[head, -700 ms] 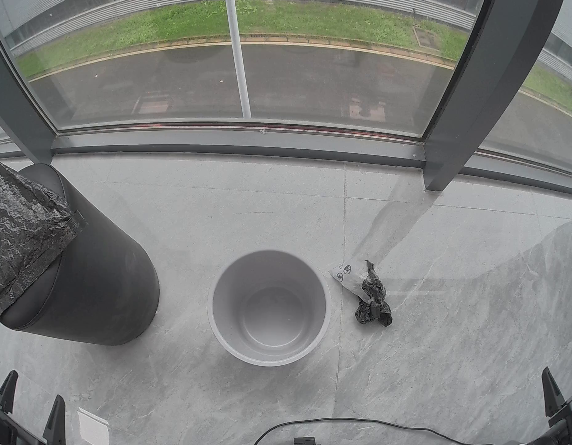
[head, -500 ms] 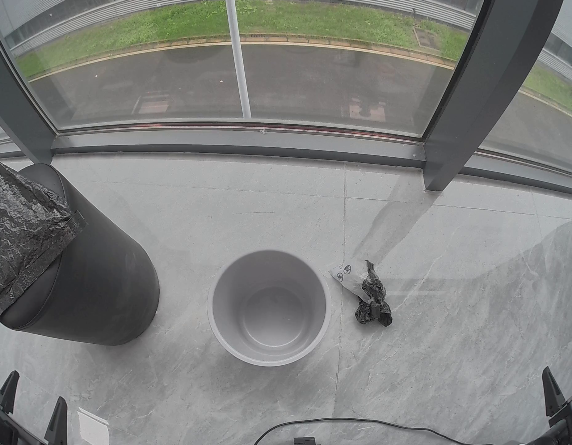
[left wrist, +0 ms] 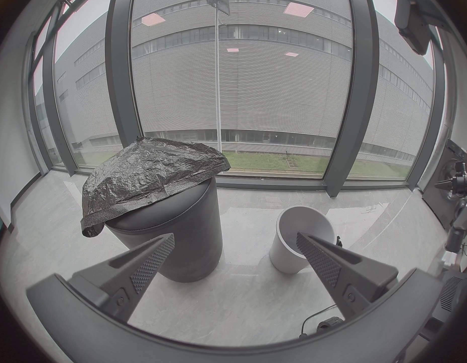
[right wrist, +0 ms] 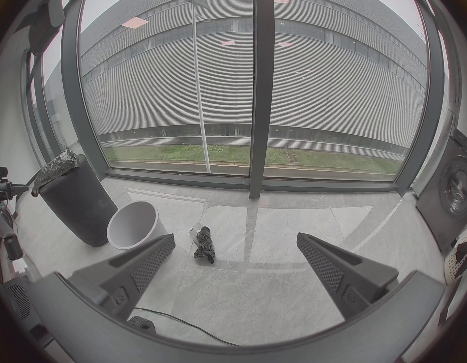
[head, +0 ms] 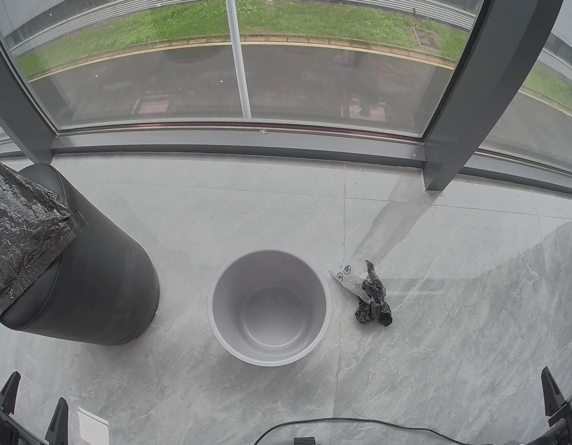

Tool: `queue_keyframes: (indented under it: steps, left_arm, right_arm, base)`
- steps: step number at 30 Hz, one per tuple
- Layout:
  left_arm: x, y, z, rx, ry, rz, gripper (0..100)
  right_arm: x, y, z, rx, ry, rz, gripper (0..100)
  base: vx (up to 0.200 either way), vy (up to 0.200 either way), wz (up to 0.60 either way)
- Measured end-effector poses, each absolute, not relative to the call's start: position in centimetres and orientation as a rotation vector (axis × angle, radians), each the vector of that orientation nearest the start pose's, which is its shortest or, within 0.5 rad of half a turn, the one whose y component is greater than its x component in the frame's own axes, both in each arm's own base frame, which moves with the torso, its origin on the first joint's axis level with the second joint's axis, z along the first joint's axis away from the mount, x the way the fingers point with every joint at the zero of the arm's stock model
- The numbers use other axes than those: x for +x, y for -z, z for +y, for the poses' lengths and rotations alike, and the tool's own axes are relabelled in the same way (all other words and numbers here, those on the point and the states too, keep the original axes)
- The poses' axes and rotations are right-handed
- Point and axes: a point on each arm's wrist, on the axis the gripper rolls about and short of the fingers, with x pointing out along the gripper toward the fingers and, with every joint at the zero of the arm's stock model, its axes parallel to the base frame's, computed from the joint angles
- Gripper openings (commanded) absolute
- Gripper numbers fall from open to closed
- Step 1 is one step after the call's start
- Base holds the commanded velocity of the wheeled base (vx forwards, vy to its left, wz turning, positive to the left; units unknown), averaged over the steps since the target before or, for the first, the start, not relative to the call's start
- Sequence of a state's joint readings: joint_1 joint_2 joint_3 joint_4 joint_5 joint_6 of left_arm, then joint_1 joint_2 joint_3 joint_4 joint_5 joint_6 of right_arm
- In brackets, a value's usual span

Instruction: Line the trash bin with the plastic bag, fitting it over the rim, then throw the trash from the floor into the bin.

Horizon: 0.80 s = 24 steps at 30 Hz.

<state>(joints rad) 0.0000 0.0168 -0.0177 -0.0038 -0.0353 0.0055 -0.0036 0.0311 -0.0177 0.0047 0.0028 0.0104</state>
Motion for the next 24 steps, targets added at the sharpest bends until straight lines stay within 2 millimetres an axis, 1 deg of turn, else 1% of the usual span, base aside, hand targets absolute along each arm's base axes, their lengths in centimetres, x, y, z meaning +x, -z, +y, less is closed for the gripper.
queue_keyframes:
  steps: [20, 22, 24]
  left_arm:
    - [-2.3, -8.3, -0.1, 0.018, 0.030, -0.020, 100]
    - [-2.3, -8.4, -0.1, 0.005, 0.034, -0.021, 100]
    - [-2.5, -9.5, -0.1, -0.026, 0.042, -0.042, 100]
  right_arm:
    - [-2.3, -8.2, 0.0, 0.017, 0.024, 0.000, 100]
    - [-2.4, -8.9, 0.0, 0.023, 0.026, -0.028, 100]
    - [-2.6, -10.1, 0.0, 0.028, 0.026, -0.060, 100]
  base:
    - [0.000, 0.000, 0.00]
    - [0.000, 0.000, 0.00]
    - [0.000, 0.000, 0.00]
